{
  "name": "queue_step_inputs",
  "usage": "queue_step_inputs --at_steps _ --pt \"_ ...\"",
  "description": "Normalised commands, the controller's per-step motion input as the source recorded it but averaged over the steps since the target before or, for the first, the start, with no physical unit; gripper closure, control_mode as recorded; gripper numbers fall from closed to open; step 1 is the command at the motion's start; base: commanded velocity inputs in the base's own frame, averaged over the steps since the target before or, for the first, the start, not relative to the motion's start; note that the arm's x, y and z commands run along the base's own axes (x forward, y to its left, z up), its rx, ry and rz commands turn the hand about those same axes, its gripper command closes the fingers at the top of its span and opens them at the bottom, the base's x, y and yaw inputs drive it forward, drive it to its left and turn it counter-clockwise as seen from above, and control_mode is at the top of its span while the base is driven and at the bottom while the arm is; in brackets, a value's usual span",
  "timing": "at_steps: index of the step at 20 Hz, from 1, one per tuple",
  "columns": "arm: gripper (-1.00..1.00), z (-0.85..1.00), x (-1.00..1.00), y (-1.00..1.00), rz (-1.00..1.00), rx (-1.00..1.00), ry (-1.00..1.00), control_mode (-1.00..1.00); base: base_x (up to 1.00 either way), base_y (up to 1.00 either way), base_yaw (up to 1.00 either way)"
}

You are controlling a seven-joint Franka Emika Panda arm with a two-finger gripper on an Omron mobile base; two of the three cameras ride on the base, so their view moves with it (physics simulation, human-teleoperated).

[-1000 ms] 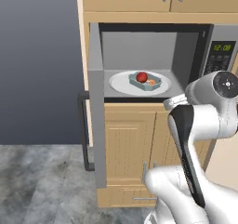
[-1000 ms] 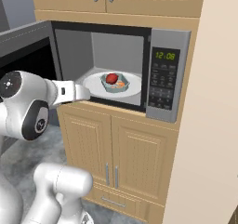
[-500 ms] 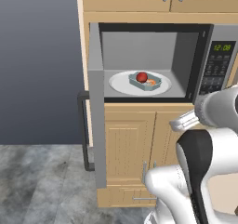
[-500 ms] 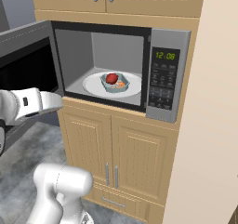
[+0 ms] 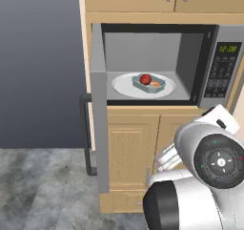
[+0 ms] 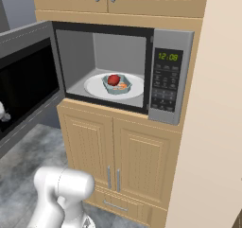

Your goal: Place the tupperware containing the shrimp and onion meal in the microwave. Close the microwave door and press the start button to reheat the meal.

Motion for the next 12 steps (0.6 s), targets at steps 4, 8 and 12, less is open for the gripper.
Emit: queue_step_inputs --at_steps 4,8,12 --pt "-1.0 0.0 -0.26 0.9 0.0 -0.3 0.0 -1.0 0.0 0.0 0.0" --pt "-1.0 0.0 0.0 0.83 -0.05 -0.3 0.0 -1.0 0.0 0.0 0.0" --pt "-1.0 0.0 0.0 0.89 -0.08 -0.29 0.0 -1.0 0.0 0.0 0.0"
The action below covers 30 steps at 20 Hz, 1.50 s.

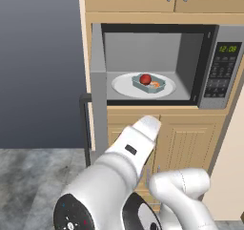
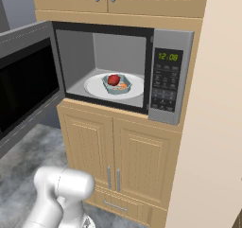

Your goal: Place the tupperware containing the shrimp and onion meal in the microwave. Close the microwave door and press the start button to reheat the meal.

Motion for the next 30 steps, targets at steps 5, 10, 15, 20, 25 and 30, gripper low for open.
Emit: queue_step_inputs --at_steps 5,10,15,20,25,30 --pt "-1.0 0.0 0.0 0.89 -0.09 -0.26 0.0 -1.0 0.0 0.0 0.0" --pt "-1.0 -0.04 0.07 0.81 -0.1 -0.22 0.0 -1.0 0.0 0.0 0.0" --pt "-1.0 -0.19 0.32 0.59 -0.12 -0.16 0.0 -1.0 0.0 0.0 0.0" --pt "-1.0 -0.25 0.6 0.48 -0.13 -0.12 0.0 -1.0 0.0 0.0 0.0" --pt "-1.0 -0.28 0.69 0.41 -0.13 -0.08 0.0 -1.0 0.0 0.0 0.0" --pt "-1.0 -0.23 0.65 0.27 -0.13 -0.07 0.0 -1.0 0.0 0.0 0.0"
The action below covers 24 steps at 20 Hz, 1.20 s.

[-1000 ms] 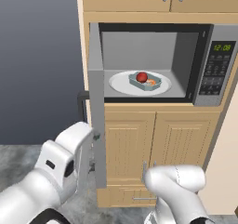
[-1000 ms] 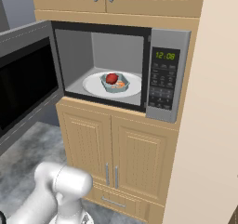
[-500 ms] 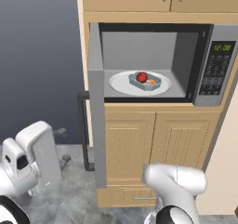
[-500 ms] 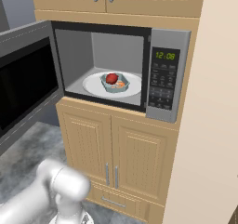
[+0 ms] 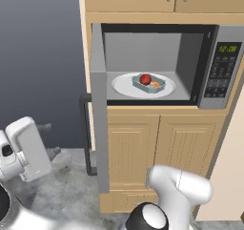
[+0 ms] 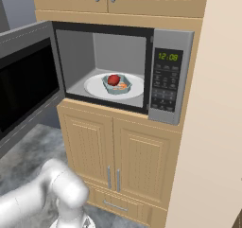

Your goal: Place the tupperware containing the shrimp and onion meal in the microwave. Close the microwave door and press the start button to reheat the meal.

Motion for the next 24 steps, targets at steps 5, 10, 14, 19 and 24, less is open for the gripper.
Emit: queue_step_inputs --at_steps 5,10,14,19,24 --pt "-1.0 -0.09 0.48 -0.26 -0.16 0.0 0.0 -1.0 0.0 0.0 0.0" --pt "-1.0 0.0 0.34 -0.97 -0.16 0.06 0.0 -1.0 0.0 0.0 0.0" --pt "-1.0 0.0 0.06 -1.0 -0.1 0.14 -0.01 -1.0 0.0 0.0 0.0" --pt "-1.0 0.0 -0.07 -1.0 -0.07 0.19 -0.11 -1.0 0.0 0.0 0.0" --pt "-1.0 0.0 -0.16 -1.0 -0.05 0.23 -0.19 -1.0 0.0 0.0 0.0"
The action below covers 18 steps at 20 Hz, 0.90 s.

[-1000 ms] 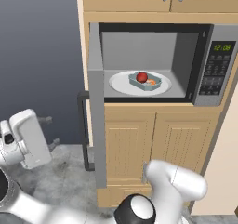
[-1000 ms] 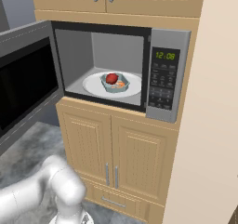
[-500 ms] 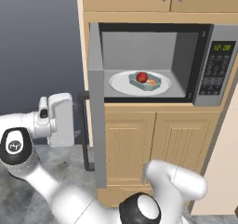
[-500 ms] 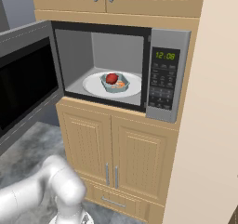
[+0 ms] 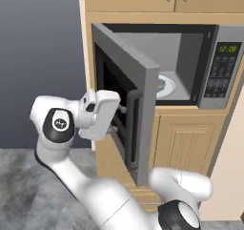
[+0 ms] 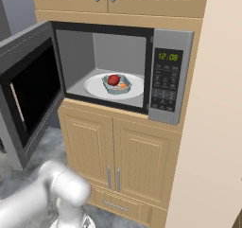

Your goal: Place the tupperware containing the shrimp and onion meal in the microwave. Close the microwave door and press the start button to reheat the meal.

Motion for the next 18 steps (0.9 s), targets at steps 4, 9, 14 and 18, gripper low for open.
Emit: queue_step_inputs --at_steps 4,9,14,18 --pt "-1.0 0.0 -0.01 -1.0 0.0 0.25 -0.22 -1.0 0.0 0.0 0.0" --pt "-1.0 0.0 0.11 -1.0 0.0 0.23 -0.17 -1.0 0.0 0.0 0.0" --pt "-1.0 -0.02 0.63 -0.99 0.06 0.19 -0.08 -1.0 0.0 0.0 0.0" --pt "-1.0 -0.04 0.94 -0.84 0.11 0.14 -0.01 -1.0 0.0 0.0 0.0"
